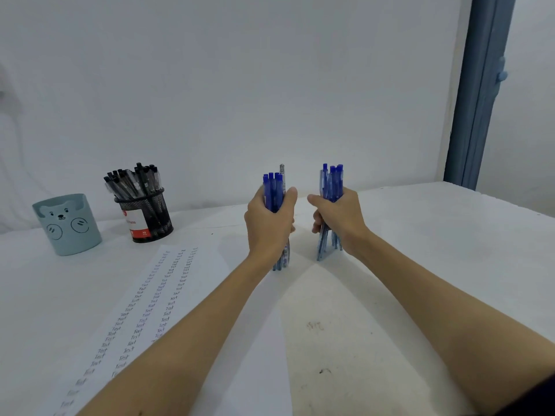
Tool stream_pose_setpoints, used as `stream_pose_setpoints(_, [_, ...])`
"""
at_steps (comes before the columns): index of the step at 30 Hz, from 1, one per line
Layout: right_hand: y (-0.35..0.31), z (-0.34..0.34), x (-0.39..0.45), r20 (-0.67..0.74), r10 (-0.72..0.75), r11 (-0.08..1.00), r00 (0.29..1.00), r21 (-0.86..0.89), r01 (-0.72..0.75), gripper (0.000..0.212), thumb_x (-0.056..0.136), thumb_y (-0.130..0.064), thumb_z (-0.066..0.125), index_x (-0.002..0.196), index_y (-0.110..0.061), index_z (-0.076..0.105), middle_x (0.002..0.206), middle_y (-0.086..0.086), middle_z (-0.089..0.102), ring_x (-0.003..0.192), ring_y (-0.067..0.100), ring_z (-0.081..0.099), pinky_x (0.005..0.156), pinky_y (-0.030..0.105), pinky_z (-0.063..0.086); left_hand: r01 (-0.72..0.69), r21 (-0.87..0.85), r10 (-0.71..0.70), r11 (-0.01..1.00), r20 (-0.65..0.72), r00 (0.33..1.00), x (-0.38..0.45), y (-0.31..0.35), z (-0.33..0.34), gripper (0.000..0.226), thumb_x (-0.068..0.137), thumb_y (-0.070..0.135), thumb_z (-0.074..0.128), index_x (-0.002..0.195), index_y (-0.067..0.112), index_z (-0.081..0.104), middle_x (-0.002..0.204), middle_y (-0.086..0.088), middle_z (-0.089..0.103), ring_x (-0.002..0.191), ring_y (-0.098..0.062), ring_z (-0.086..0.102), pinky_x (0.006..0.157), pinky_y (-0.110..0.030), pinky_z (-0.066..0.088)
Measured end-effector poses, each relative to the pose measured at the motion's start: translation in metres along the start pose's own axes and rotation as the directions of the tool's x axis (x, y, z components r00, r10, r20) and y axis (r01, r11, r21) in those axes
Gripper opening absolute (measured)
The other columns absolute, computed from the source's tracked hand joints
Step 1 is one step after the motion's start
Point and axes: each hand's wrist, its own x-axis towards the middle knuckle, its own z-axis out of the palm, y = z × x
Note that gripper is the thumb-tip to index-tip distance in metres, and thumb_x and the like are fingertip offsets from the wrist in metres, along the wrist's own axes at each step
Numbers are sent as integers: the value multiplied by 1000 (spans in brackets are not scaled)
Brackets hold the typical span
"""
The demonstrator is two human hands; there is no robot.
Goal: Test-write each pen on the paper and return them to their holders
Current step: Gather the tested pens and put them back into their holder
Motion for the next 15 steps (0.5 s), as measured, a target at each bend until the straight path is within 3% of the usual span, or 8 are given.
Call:
stream_pose_setpoints(5, [-10, 3, -2, -21, 4, 995, 1000, 99, -2, 23, 98, -27, 50, 83, -9, 50, 48, 6, 56, 36, 16, 54, 45, 26, 49, -12, 32, 14, 999, -57, 998, -4, 1, 2, 29, 94, 32, 53, 69, 21, 44, 60, -2, 42, 56, -19, 43, 57, -38, 48])
stream_pose_setpoints(8, [-10, 9, -6, 20, 44, 997, 999, 56, -45, 22, 98, -27, 48, 91, -7, 51, 54, 7, 60, 38, 17, 58, 46, 25, 51, -4, 42, 6, 999, -47, 999, -3, 1, -1, 30, 95, 34, 51, 70, 19, 43, 64, -11, 47, 56, -21, 48, 53, -26, 46])
stream_pose_setpoints(10, [-8, 11, -7, -6, 52, 998, 999, 37, -52, 22, 96, -26, 53, 91, -5, 51, 54, 7, 54, 35, 15, 50, 41, 22, 48, 39, 45, -39, 998, -3, 999, 0, 0, -1, 31, 96, 33, 50, 71, 16, 42, 63, -12, 47, 49, -16, 47, 45, -16, 43])
stream_pose_setpoints(15, [-31, 19, -13, -20, 110, 973, 994, 209, -103, 28, 89, -27, 64, 73, -10, 47, 51, 1, 37, 33, 7, 30, 34, 18, 29, 86, -63, -89, 994, -46, 995, 28, 34, -29, 27, 96, 27, 51, 74, 14, 42, 55, -1, 40, 42, -10, 37, 43, -22, 36])
